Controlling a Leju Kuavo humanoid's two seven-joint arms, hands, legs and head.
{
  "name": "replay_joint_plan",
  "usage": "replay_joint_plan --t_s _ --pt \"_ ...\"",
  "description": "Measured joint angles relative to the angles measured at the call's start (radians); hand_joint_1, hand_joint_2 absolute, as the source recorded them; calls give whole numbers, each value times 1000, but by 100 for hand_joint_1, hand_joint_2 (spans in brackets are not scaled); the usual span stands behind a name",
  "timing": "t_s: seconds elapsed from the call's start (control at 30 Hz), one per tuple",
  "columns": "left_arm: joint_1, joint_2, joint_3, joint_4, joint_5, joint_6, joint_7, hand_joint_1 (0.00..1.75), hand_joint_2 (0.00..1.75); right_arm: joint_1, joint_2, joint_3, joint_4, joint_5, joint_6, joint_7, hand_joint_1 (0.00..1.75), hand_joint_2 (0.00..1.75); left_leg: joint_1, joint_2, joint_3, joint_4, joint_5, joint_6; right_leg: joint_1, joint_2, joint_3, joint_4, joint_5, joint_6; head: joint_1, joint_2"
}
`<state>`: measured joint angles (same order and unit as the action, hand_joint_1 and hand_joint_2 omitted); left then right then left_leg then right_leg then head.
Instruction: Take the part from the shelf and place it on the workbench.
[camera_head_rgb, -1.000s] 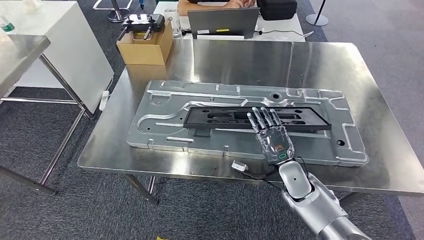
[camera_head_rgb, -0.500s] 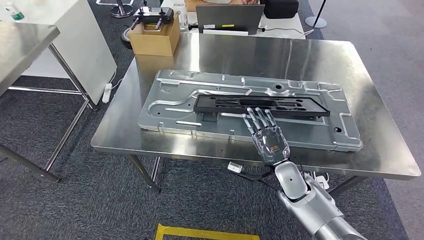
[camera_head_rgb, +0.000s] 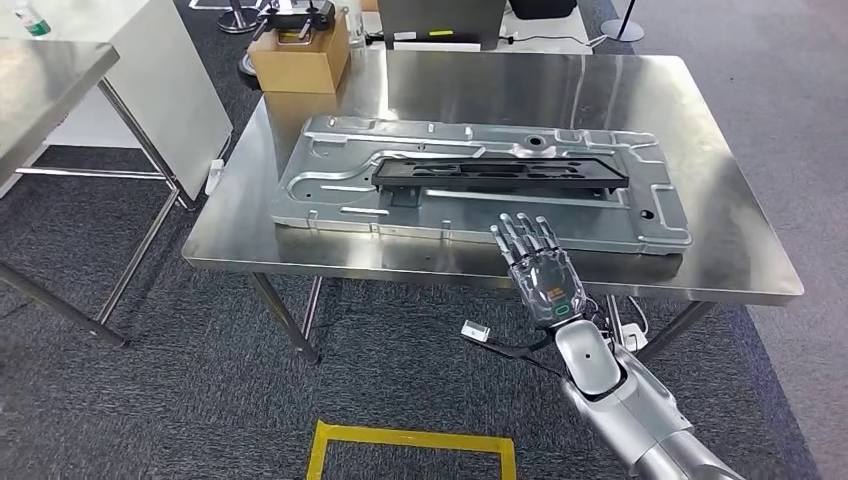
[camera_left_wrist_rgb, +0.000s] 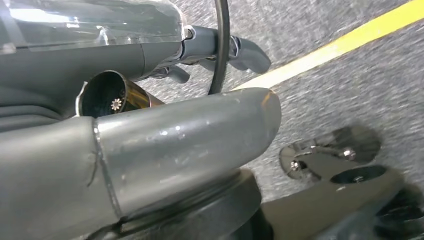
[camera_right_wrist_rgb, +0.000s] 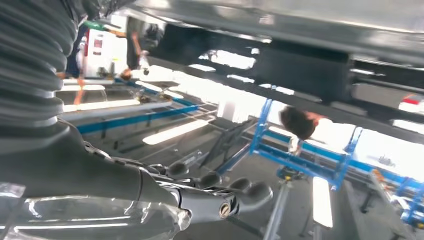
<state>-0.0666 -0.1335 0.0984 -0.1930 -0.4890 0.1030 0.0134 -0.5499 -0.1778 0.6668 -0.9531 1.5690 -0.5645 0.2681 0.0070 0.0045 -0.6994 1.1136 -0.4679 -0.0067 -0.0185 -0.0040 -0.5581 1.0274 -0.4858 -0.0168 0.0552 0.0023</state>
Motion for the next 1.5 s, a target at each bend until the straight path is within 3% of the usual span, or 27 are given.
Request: replay_joint_plan --t_s 0.07,0.1,0.17,0.23,0.3,0.37,0.43,0.47,0.5,0.57,0.6,0.63,0.67,0.73,0.8,0.83,0.9,0.97,1.0,1.07,1.1,1.13,1.2,1.27,1.37,1.43,1.5 --pt "-1 0 0 0 -4 0 0 0 0 -1 2 0 1 0 0 -1 0 175 3 -1 -27 120 -94 -8 1 0 -30 1 25 -4 0 0" --pt "-2 0 0 0 -4 0 0 0 0 -1 2 0 2 0 0 -2 0 175 4 -1 -30 168 -109 -10 1 0 -47 2 37 -2 0 0" --pt "-4 0 0 0 -5 0 0 0 0 -1 2 0 4 0 -1 -3 0 175 4 -1 5 183 -77 -11 1 0 -79 5 60 2 0 0" --pt "-6 0 0 0 -5 0 0 0 0 -1 3 0 4 0 -1 -6 0 175 4 -2 104 71 -38 -3 1 0 -104 7 82 8 -1 0" --pt "-8 0 0 0 -5 1 -1 0 0 -2 4 -1 4 0 -2 -8 0 175 -1 -6 195 -63 -50 8 2 -1 -115 6 101 18 0 0" --pt "-11 0 1 0 -4 1 -2 0 0 -4 7 -2 4 0 -2 -9 0 175 -8 -7 217 -114 -58 20 2 -1 -116 -3 123 32 0 0" --pt "-12 0 2 0 -4 2 -1 0 0 -3 8 -2 6 0 -2 -9 0 175 -5 -4 202 -121 -34 37 2 1 -123 -5 124 44 -1 0" --pt "-13 -1 3 0 -4 1 -1 0 0 -3 8 -2 6 0 -2 -9 0 175 -3 -1 191 -127 -17 47 1 3 -133 13 94 47 -1 0" --pt "-13 -2 3 0 -4 1 -1 0 0 -3 8 -2 7 0 -2 -9 0 175 -1 2 177 -130 -1 55 1 4 -145 51 46 49 -1 0" --pt "-13 -3 4 0 -4 1 -2 0 0 -2 8 -2 9 0 -2 -9 0 175 -6 4 142 -128 27 63 -1 4 -173 176 -59 53 0 0" --pt "-12 -4 4 0 -4 1 -2 0 0 -2 8 -2 10 0 -2 -9 0 175 -8 5 124 -125 40 63 -1 4 -180 236 -80 54 0 0" --pt "-11 -4 4 0 -4 1 -2 0 0 -1 8 -2 11 0 -2 -9 0 175 -10 5 104 -121 52 62 0 4 -175 274 -77 54 0 0" --pt "-11 -4 5 0 -4 1 -2 0 0 0 8 -2 12 0 -2 -9 0 175 -11 5 85 -117 63 61 0 4 -156 281 -55 54 0 0" --pt "-11 -5 5 0 -4 1 -2 0 0 -1 8 -2 13 0 -2 -9 0 175 -13 5 52 -105 83 58 2 4 -64 191 -14 46 0 0" --pt "-13 -6 6 0 -4 1 -2 0 0 -2 11 -8 12 -1 -3 -19 0 175 -15 5 33 -94 99 50 8 3 41 45 -35 36 -1 0" --pt "-13 -6 7 0 -4 1 -2 0 0 0 16 -15 12 -4 -4 -31 0 175 -15 5 29 -93 108 44 12 3 69 -1 -51 32 -1 0" --pt "-12 -8 12 0 -5 2 -1 0 0 13 31 -36 15 -31 -1 -68 0 175 -13 4 25 -97 126 32 15 1 73 -28 -49 24 0 0" --pt "-10 -8 19 0 -4 3 -1 0 0 40 55 -62 24 -100 15 -115 0 175 -10 2 11 -81 98 19 10 -3 55 -34 -24 11 0 0" --pt "-8 -8 22 0 -4 3 -1 0 0 57 71 -78 35 -155 27 -141 0 175 -8 0 -2 -50 55 12 6 -4 42 -37 -10 5 -1 0" --pt "-5 -8 28 0 -5 5 -2 0 0 100 110 -120 89 -288 53 -181 0 175 -2 0 -29 65 -52 1 5 -5 11 -36 16 0 -3 0" --pt "-5 -8 31 0 -7 6 -2 0 0 123 131 -148 139 -356 74 -188 0 175 1 0 -36 126 -82 -5 5 -6 -4 -35 28 1 -4 0" --pt "-5 -8 34 0 -10 7 -2 0 0 148 148 -178 201 -419 110 -174 0 175 3 0 -34 170 -84 -9 5 -8 -19 -32 38 3 -4 0" --pt "-4 -8 39 0 -22 8 -3 0 0 215 170 -254 336 -566 248 -84 0 175 7 0 10 175 -33 -12 4 -15 -43 -26 53 11 -4 0" --pt "-2 -6 42 0 -28 9 -3 0 0 285 180 -344 432 -711 399 37 0 175 9 -4 87 100 3 -12 2 -25 -55 -21 60 19 -5 0" --pt "6 -1 47 0 -30 13 -4 0 0 409 191 -518 547 -870 493 122 0 175 6 -22 215 -83 -44 -3 3 -40 -67 -16 77 33 -3 0" --pt "18 5 50 0 -35 14 -4 0 0 465 197 -609 605 -922 470 88 0 175 3 -19 223 -129 -56 8 3 -32 -81 -22 102 42 -2 0" --pt "23 11 52 0 -43 14 -8 0 0 484 209 -681 645 -944 441 41 0 175 4 -5 209 -140 -40 31 1 -14 -100 -15 90 50 -2 0"
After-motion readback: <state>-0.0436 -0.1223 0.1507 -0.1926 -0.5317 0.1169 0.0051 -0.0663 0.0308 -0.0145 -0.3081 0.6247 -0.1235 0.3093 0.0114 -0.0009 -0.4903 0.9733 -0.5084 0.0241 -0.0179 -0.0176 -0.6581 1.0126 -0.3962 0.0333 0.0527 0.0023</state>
